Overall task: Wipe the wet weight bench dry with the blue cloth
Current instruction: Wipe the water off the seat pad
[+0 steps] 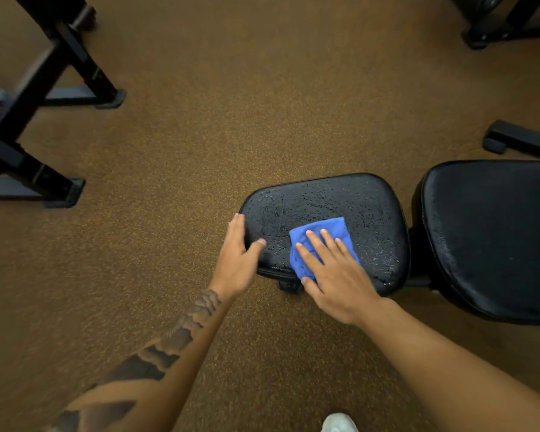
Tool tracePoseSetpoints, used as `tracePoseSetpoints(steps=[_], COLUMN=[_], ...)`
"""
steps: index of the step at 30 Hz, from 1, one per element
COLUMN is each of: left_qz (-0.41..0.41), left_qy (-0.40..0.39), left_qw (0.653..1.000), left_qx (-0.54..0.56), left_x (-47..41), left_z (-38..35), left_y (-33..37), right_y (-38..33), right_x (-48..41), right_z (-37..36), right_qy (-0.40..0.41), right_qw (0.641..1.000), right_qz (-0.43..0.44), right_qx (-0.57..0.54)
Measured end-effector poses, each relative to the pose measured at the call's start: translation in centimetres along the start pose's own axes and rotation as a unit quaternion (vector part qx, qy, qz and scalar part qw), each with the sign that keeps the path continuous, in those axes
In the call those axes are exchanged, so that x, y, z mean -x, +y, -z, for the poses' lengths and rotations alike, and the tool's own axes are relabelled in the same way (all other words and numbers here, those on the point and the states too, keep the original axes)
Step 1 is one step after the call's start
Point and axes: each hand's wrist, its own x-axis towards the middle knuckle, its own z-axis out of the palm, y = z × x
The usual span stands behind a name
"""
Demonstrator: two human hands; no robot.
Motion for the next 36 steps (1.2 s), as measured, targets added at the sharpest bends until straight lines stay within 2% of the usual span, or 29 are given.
tracePoseSetpoints(steps=[6,9,13,16,21,25,27,29,32,34,36], left_qz=[0.068,0.085,0.072,0.078,0.088,0.088,0.094,0.099,0.086,0.081,0.072], left_qy=[-0.041,-0.038,-0.049,-0.069,-0.055,-0.029,-0.036,-0.039,-0.045,-0.049,-0.048], left_qw=[0.995,0.988,0.987,0.984,0.974,0.972,0.970,0.970,0.975,0.975,0.976], left_qx=[0.064,0.124,0.133,0.145,0.200,0.217,0.223,0.219,0.202,0.201,0.199], left_x=[-3.1,-3.5,-3.8,-4.1,-5.2,-4.4,-4.3,-4.4,-4.5,-4.5,-4.2], left_z=[0.4,0.2,0.9,1.4,0.9,1.5,1.5,1.5,1.5,1.6,1.7], left_y=[-1.7,-2.1,-2.6,-2.6,-4.4,-2.6,-2.4,-2.6,-2.5,-2.3,-2.0], right_y=[1.8,3.6,5.1,4.3,-0.4,-1.4,0.5,2.8,4.9,4.7,3.2], right_x=[1.9,1.0,-5.0,-11.4,-15.2,-9.0,-5.8,-4.4,-6.7,-9.8,-13.2], right_z=[-0.8,-0.4,0.4,1.3,1.1,0.2,0.1,0.4,1.1,1.3,1.3], right_qy=[0.002,0.003,0.042,0.046,0.003,0.000,-0.010,-0.005,0.028,0.045,0.047], right_qw=[1.000,0.996,0.980,0.974,0.993,0.998,0.998,0.999,0.996,0.989,0.985], right_qz=[-0.013,-0.088,-0.195,-0.224,-0.108,0.012,0.040,0.010,-0.078,-0.142,-0.167], right_qx=[0.024,0.021,0.001,-0.013,-0.053,-0.057,-0.047,-0.048,-0.038,-0.025,-0.023])
